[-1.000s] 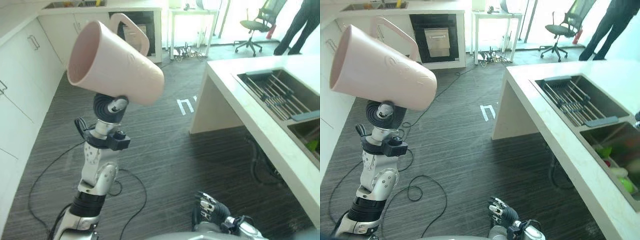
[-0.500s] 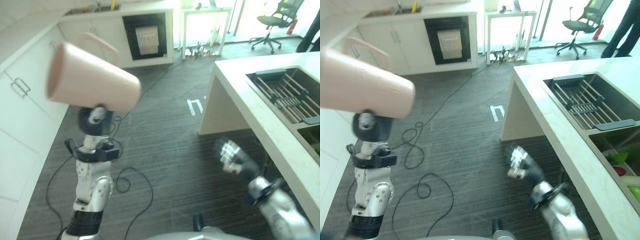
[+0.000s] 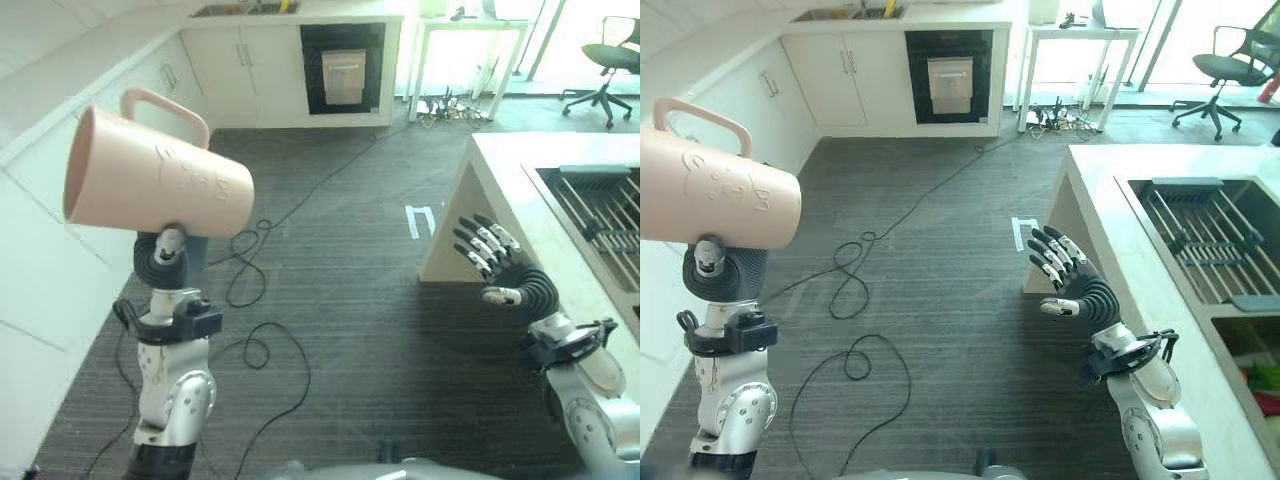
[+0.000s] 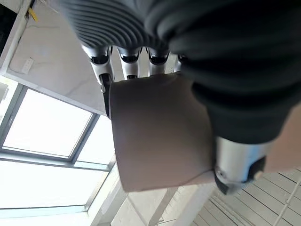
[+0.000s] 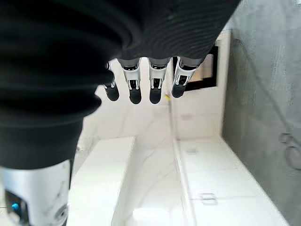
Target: Place the dishes in the dishwasher.
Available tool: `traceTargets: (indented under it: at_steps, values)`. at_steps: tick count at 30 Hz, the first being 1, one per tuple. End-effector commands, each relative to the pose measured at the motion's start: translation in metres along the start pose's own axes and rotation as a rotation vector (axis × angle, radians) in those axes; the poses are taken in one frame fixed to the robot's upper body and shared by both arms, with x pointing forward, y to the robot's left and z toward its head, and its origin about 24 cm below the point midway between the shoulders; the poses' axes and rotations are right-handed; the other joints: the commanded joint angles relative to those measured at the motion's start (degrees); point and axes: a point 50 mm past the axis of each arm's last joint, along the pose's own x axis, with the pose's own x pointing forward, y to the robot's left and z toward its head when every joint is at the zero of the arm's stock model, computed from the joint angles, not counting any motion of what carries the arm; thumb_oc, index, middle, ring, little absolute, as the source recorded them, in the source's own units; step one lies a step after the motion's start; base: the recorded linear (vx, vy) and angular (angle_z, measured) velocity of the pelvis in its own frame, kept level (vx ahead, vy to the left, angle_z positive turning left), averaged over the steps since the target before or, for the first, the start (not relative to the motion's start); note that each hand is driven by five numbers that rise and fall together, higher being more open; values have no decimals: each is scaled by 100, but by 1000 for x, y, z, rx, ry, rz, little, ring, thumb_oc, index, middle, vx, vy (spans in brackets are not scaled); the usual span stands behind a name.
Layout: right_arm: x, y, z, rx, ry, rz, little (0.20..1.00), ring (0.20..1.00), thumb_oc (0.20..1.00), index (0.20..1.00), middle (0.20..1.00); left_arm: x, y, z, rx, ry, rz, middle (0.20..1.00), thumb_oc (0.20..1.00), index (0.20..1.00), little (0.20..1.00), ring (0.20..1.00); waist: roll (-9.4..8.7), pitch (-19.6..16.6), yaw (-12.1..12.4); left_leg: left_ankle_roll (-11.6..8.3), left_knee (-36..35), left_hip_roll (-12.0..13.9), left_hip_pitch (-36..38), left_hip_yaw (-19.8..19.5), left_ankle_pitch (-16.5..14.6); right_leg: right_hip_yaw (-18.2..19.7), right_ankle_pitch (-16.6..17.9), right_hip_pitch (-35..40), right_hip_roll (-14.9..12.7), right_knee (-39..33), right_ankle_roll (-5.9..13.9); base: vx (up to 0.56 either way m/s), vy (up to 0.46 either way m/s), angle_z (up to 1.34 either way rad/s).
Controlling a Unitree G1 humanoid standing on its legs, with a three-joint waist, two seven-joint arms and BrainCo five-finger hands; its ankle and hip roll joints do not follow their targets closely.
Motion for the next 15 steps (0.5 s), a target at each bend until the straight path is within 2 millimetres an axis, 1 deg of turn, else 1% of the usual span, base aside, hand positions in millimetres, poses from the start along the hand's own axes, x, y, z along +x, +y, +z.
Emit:
traceTargets:
  at_steps: [1, 2, 3, 4, 5, 6, 7, 8, 9, 10, 11, 12, 13, 14, 15]
  values:
    - [6, 4, 10, -19, -41, 65, 1000, 1000, 1000, 1000, 1000, 12, 0, 15, 63, -85, -82, 200, 200, 200, 200, 200, 367, 91, -140, 275, -4114, 213, 1390, 577, 233, 229, -455, 1199, -125, -434, 674, 890, 522, -19]
    - [4, 5, 3, -14, -16, 74, 1000, 1000, 1000, 1000, 1000, 9, 2, 18, 77, -87, -78, 200, 200, 200, 200, 200, 443, 75, -22, 249, -4737, 275, 1352, 185, 695, 349, -701, 1432, -162, -434, 740, 899, 558, -68]
    - [4, 4, 1, -27, -3, 74, 1000, 1000, 1000, 1000, 1000, 8, 4, 20, 81, -85, -80, 200, 200, 200, 200, 200, 436, 39, 15, 295, -4709, 256, 1273, 103, 643, 383, -801, 1554, -229, -402, 765, 949, 567, -108]
    - [3, 3, -1, -1, -6, 46, 1000, 1000, 1000, 1000, 1000, 11, 4, 19, 89, -70, -96, 200, 200, 200, 200, 200, 394, -21, 91, 381, -4563, 109, 1343, 194, 429, 212, -996, 1631, -480, -49, 959, 848, 479, -111]
    - [-1, 2, -4, 10, -16, 18, 1000, 1000, 1000, 1000, 1000, 15, 1, 15, 75, -54, -128, 200, 200, 200, 200, 200, 350, -25, 123, 461, -4249, -86, 1243, 205, 281, 32, -1013, 1619, -659, 391, 1087, 916, 517, -72]
    - [-4, 2, -4, 22, -32, -7, 1000, 1000, 1000, 1000, 1000, 18, -5, 9, 66, -34, -173, 200, 200, 200, 200, 200, 283, -31, 120, 672, -4204, -336, 1323, 171, 100, -69, -390, 1331, -979, 1402, 1228, 632, 366, -19]
    - [-6, 3, -5, 25, -36, -15, 1000, 1000, 1000, 1000, 1000, 18, -7, 7, 60, -24, -189, 200, 200, 200, 200, 200, 302, -26, 114, 763, -4282, -442, 1472, 130, 65, -18, 5, 1082, -1164, 2154, 1248, 660, 427, 14]
    - [-8, 6, -5, 28, -44, -29, 1000, 1000, 1000, 1000, 1000, 20, -10, 5, 56, -14, -211, 200, 200, 200, 200, 200, 409, -23, 79, 884, -4359, -532, 1664, 95, -31, 39, 415, 811, -1289, 3058, 1239, 565, 445, 50]
    - [-6, 12, -8, 37, -43, -16, 1000, 1000, 1000, 1000, 1000, 21, -12, 3, 69, -10, -209, 200, 200, 200, 200, 200, 568, 50, -50, 966, -4484, -561, 2059, 83, -154, 214, 698, -94, -1230, 4295, 1188, 587, 404, 45]
    - [-4, 14, -12, 41, -37, -11, 1000, 1000, 1000, 1000, 1000, 22, -14, 0, 71, -5, -207, 200, 200, 200, 200, 200, 609, 93, -146, 976, -4614, -620, 2320, -21, -224, 325, 581, -580, -942, 4461, 1108, 614, 269, 35]
    - [-4, 13, -12, 38, -26, -19, 1000, 1000, 1000, 1000, 1000, 23, -13, 2, 61, 1, -215, 200, 200, 200, 200, 200, 645, 99, -194, 1004, -4724, -662, 2434, -190, -179, 188, 191, -822, -472, 3998, 977, 666, 51, 13]
    - [-7, 12, -12, 40, -19, -24, 1000, 1000, 1000, 1000, 1000, 23, -14, 3, 62, 5, -223, 200, 200, 200, 200, 200, 590, 90, -273, 1005, -4742, -751, 2548, -301, -226, -38, 132, -852, -318, 3229, 987, 735, -62, 35]
    - [-12, 11, -13, 41, -11, -36, 1000, 1000, 1000, 1000, 1000, 24, -14, 3, 61, 10, -229, 200, 200, 200, 200, 200, 570, 109, -387, 990, -4742, -763, 2691, -379, -324, -191, 146, -840, -267, 2567, 981, 909, -232, 102]
    - [-20, 5, -12, 48, -2, -54, 1000, 1000, 1000, 1000, 1000, 24, -15, 4, 61, 16, -231, 200, 200, 200, 200, 200, 472, 87, -528, 923, -4742, -791, 2922, -405, -601, -328, 209, -850, -237, 990, 991, 942, -281, 203]
    - [-24, 2, -11, 47, 1, -68, 1000, 1000, 1000, 1000, 1000, 24, -15, 4, 55, 17, -234, 200, 200, 200, 200, 200, 416, 81, -665, 889, -4742, -849, 3054, -531, -756, -113, 544, -1066, -208, 120, 1092, 1157, -381, 244]
